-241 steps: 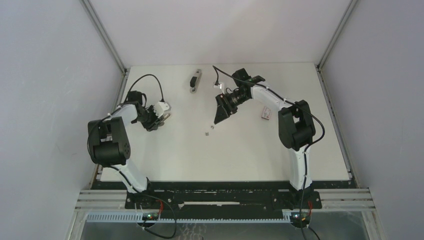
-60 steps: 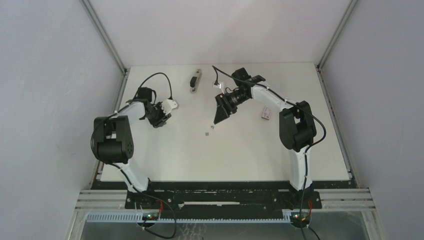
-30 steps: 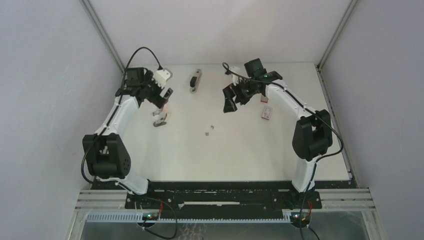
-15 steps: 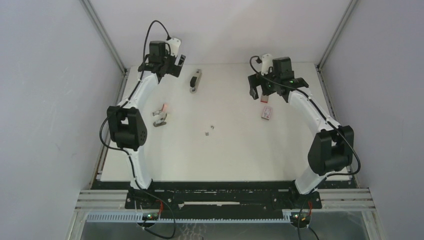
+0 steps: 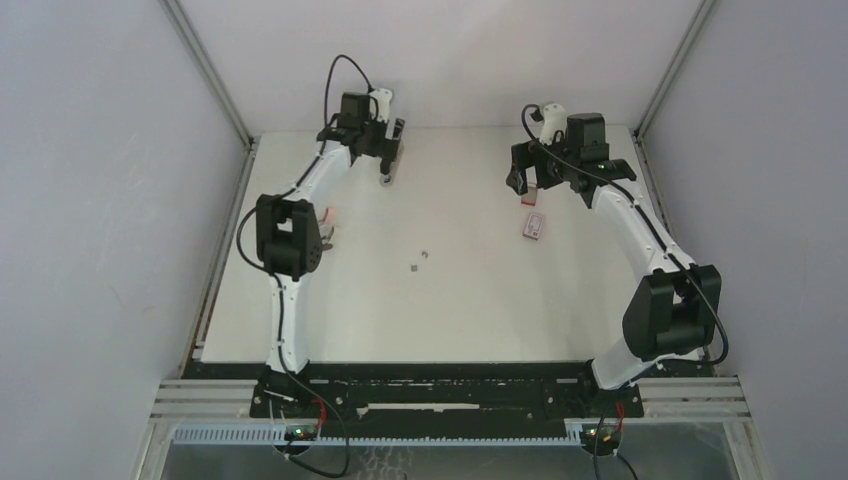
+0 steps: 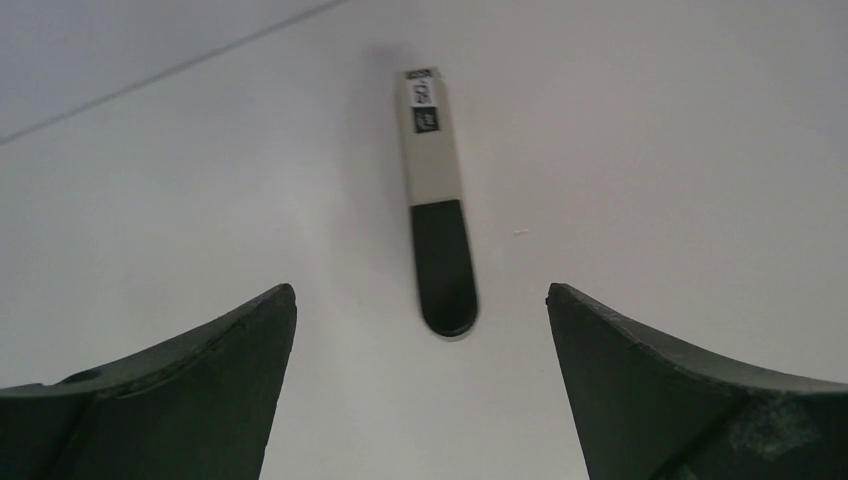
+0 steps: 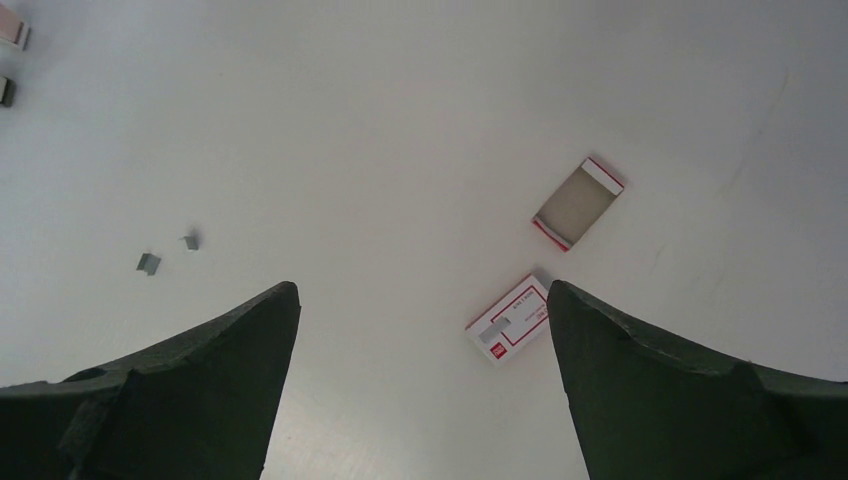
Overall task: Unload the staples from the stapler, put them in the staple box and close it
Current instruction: Move the stapler to the center of the board.
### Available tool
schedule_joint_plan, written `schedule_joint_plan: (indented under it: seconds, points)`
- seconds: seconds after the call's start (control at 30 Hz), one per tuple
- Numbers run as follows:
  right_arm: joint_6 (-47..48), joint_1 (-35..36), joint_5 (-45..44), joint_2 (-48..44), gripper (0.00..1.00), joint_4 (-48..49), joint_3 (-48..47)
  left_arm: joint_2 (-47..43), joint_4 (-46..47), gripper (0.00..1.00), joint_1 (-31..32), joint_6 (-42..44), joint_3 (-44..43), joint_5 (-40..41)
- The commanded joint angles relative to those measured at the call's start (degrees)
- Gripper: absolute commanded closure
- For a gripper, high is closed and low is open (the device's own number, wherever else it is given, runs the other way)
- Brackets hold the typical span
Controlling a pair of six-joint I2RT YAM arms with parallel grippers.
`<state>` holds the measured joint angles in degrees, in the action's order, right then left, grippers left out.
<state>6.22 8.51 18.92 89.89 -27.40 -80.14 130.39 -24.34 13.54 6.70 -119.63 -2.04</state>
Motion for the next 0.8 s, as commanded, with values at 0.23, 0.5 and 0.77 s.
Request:
schedule_joint_plan:
  seconds: [0.23, 0.5, 0.77]
  points:
    - [-2.2, 0.1, 6.5, -0.1, 0.13, 1.5, -0.4, 4.4, 0.1, 0.10, 1.2, -7.1, -3.7, -1.9]
    - [-2.8, 0.3, 9.2, 1.2, 0.20, 1.3, -0.4, 5.7, -0.9, 0.19, 1.8, -8.3, -4.7, 2.7]
    - [-2.8, 0.3, 10.1, 0.7, 0.23, 1.2, -0.4, 5.8, -2.4, 0.30, 3.0, -8.3, -4.7, 4.5]
